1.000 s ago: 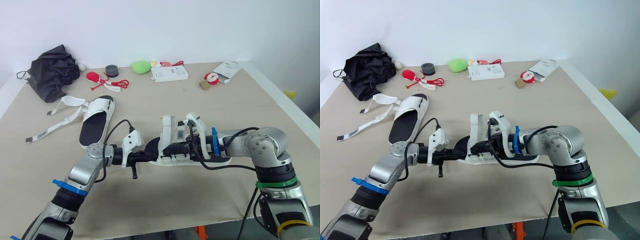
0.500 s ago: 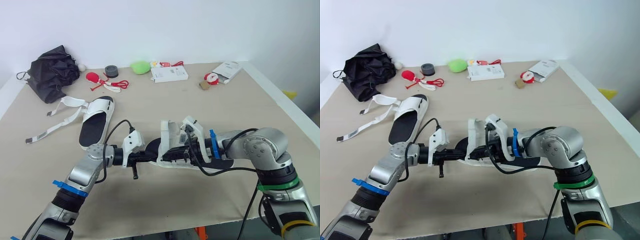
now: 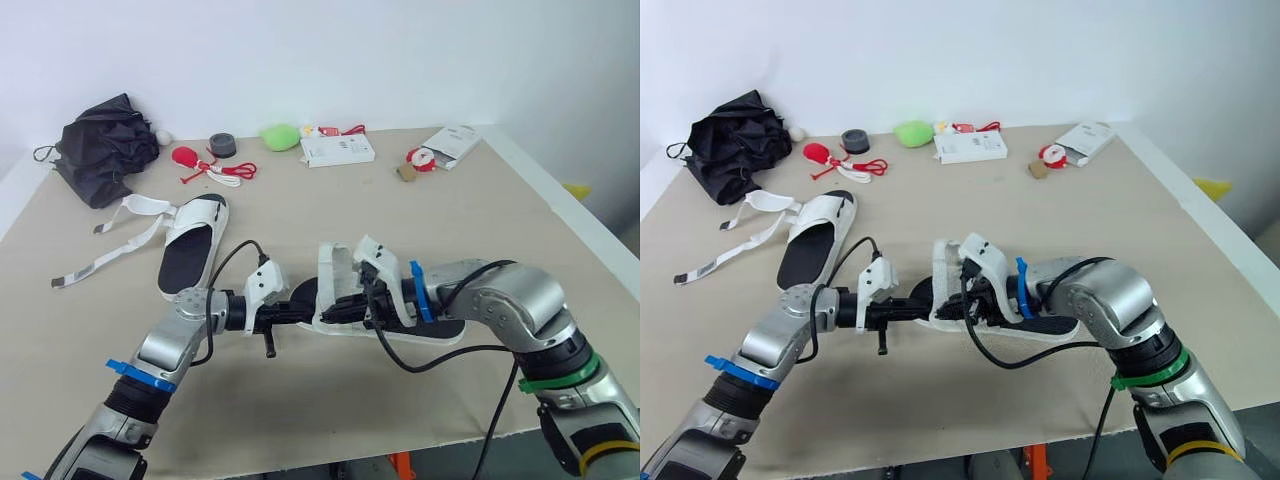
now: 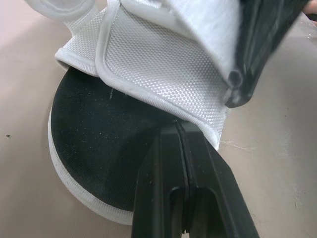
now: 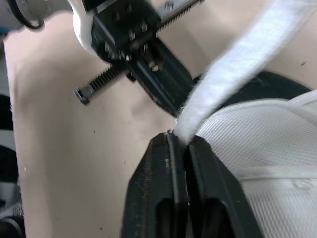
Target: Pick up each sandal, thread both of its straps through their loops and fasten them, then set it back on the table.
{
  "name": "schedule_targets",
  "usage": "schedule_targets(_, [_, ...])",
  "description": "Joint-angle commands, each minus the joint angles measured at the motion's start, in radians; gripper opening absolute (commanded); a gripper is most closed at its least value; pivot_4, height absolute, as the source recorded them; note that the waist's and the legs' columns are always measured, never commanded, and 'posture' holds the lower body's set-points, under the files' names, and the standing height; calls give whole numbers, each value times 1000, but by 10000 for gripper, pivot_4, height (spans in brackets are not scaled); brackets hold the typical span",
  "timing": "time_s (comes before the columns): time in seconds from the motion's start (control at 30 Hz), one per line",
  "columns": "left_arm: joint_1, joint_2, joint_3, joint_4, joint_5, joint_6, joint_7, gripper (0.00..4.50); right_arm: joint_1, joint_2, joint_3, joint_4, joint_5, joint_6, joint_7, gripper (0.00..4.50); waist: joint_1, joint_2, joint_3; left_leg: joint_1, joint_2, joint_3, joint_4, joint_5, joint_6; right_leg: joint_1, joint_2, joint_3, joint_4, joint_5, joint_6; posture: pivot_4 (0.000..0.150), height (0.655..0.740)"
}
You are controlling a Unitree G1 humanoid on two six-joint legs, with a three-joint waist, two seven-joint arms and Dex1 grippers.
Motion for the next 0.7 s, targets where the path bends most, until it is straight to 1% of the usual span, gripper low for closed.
schedule_targets(0.03, [11, 1, -33, 47, 34, 11, 4, 0, 7, 14, 26, 45, -14, 17, 39, 19695, 0, 0, 0, 0, 0, 0, 0, 0, 0, 0, 0, 0, 0, 0, 0, 1500, 7400])
schedule_targets(0.07, [11, 2, -34, 48, 35, 9, 3, 0, 6, 13, 23, 43, -11, 18, 51, 23733, 0, 0, 0, 0, 0, 0, 0, 0, 0, 0, 0, 0, 0, 0, 0, 1500, 7400])
schedule_targets(0.1, [11, 2, -35, 50, 35, 8, 3, 0, 7, 8, 22, 34, -5, 14, 71, 26638, 1, 0, 0, 0, 0, 0, 0, 0, 0, 0, 0, 0, 0, 0, 0, 1500, 7400])
schedule_targets(0.17, [11, 3, -35, 52, 35, 7, 3, 0, 9, 0, 16, 20, 5, 10, 104, 34859, 1, 0, 0, -1, 0, 0, 0, 0, 0, -1, 0, 0, 0, 0, 0, 1500, 7400])
schedule_targets(0.2, [10, 3, -35, 52, 35, 6, 3, 0, 9, -3, 13, 17, 4, 6, 114, 38222, 2, 0, 0, -2, -1, 0, 0, 0, 0, -1, -1, 0, 0, -1, 0, 1500, 7400])
schedule_targets(0.23, [10, 3, -36, 53, 35, 5, 3, 0, 7, -4, 8, 21, -3, 0, 121, 44648, 2, 0, 0, -2, -1, 0, 0, -1, 0, -1, -1, 0, 0, -1, 0, 1500, 7400])
schedule_targets(0.37, [11, 4, -36, 55, 34, 4, 3, 0, -32, 27, -55, 101, -7, -13, 120, 44648, 1, 0, 1, -2, -1, 0, 0, -1, 0, -1, -1, 0, 0, -1, 1, 1500, 7400])
schedule_targets(0.53, [11, 3, -39, 58, 35, 2, 1, 0, -137, 115, -188, 247, 23, 18, 72, 44648, 1, 2, 3, -2, -1, 0, 1, 0, 0, -1, 0, 0, 0, 1, 0, 1500, 7400])
schedule_targets(0.7, [10, 0, -39, 59, 35, 2, 3, 0, -159, 154, -215, 292, 9, 53, 45, 44648, 2, 2, 3, -3, -1, -1, 0, 0, 0, -2, 0, -1, 0, 0, 0, 1500, 7400])
